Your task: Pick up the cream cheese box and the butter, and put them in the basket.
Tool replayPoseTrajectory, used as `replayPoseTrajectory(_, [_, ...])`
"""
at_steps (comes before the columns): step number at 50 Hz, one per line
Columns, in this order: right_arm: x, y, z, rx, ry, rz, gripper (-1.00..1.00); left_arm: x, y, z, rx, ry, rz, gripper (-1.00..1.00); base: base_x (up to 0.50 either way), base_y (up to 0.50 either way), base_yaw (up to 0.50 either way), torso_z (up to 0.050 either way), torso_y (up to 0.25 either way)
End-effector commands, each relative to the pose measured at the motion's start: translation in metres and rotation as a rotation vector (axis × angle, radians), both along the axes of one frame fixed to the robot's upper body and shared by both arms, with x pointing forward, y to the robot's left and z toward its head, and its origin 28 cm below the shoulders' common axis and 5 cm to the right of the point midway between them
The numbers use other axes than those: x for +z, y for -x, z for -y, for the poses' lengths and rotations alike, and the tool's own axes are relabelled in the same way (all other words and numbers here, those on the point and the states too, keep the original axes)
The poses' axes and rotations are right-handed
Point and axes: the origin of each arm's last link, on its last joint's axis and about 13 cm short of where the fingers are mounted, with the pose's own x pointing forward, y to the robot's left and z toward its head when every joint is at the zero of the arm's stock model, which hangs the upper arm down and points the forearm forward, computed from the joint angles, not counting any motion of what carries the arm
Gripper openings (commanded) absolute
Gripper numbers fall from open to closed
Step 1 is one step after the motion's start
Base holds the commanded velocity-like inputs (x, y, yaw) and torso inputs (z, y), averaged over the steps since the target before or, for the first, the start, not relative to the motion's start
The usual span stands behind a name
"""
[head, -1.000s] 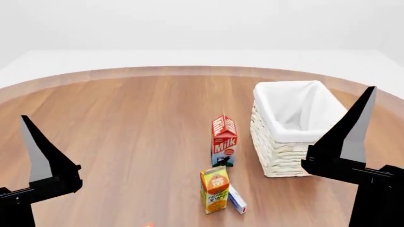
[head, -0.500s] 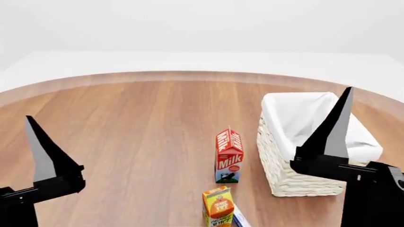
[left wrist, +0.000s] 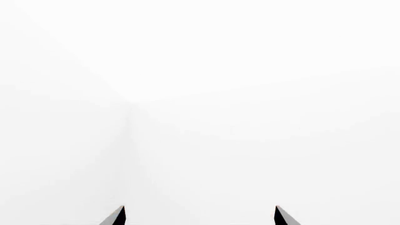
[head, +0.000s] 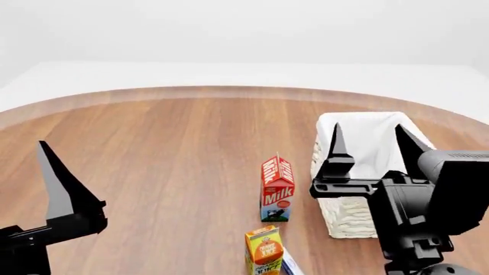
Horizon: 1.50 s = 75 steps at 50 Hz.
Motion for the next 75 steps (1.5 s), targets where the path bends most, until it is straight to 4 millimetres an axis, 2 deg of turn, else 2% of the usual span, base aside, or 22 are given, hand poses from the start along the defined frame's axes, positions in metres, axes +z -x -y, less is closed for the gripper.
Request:
replayPoseTrajectory(1, [0.019,0.016,0.008,0.066,0.186,-0.259,1.00,0.000,0.000,0.000,0.000,0.001,-0.004,1.00,0.00,0.00,0.00,0.000,0.000])
replayPoseTrajectory(5, [0.026,0.020,0.011,0.103,0.230,-0.299,1.00,0.000,0.001,0.000,-0.002,0.000,-0.004,1.00,0.00,0.00,0.00,0.000,0.000])
replayPoseTrajectory(14, [0.035,0.025,0.013,0.138,0.161,-0.377,1.00,0.000,0.001,0.002,-0.008,-0.001,-0.008,1.00,0.00,0.00,0.00,0.000,0.000])
replayPoseTrajectory(22, [0.043,0.027,0.016,0.162,0.168,-0.419,1.00,0.000,0.001,0.002,-0.012,-0.002,-0.013,1.00,0.00,0.00,0.00,0.000,0.000])
replayPoseTrajectory(27, [0.047,0.022,0.016,0.164,0.155,-0.428,1.00,-0.001,0.001,0.003,-0.016,-0.005,-0.015,1.00,0.00,0.00,0.00,0.000,0.000])
replayPoseTrajectory(32, [0.051,0.007,0.017,0.162,0.152,-0.437,1.00,-0.002,0.000,0.004,-0.020,-0.007,-0.019,1.00,0.00,0.00,0.00,0.000,0.000])
replayPoseTrajectory(38, [0.046,-0.007,0.016,0.164,0.144,-0.487,1.00,-0.002,0.000,0.005,-0.021,-0.009,-0.020,1.00,0.00,0.00,0.00,0.000,0.000])
replayPoseTrajectory(43, [0.034,-0.013,0.012,0.190,0.128,-0.566,1.00,-0.003,-0.001,0.005,-0.021,-0.010,-0.022,1.00,0.00,0.00,0.00,0.000,0.000])
replayPoseTrajectory(53, [0.007,-0.009,0.006,0.214,0.123,-0.685,1.00,-0.004,-0.001,0.005,-0.022,-0.012,-0.024,1.00,0.00,0.00,0.00,0.000,0.000])
replayPoseTrajectory(75, [-0.018,-0.018,0.008,0.172,0.140,-0.775,1.00,-0.004,-0.001,0.006,-0.029,-0.014,-0.028,1.00,0.00,0.00,0.00,0.000,0.000])
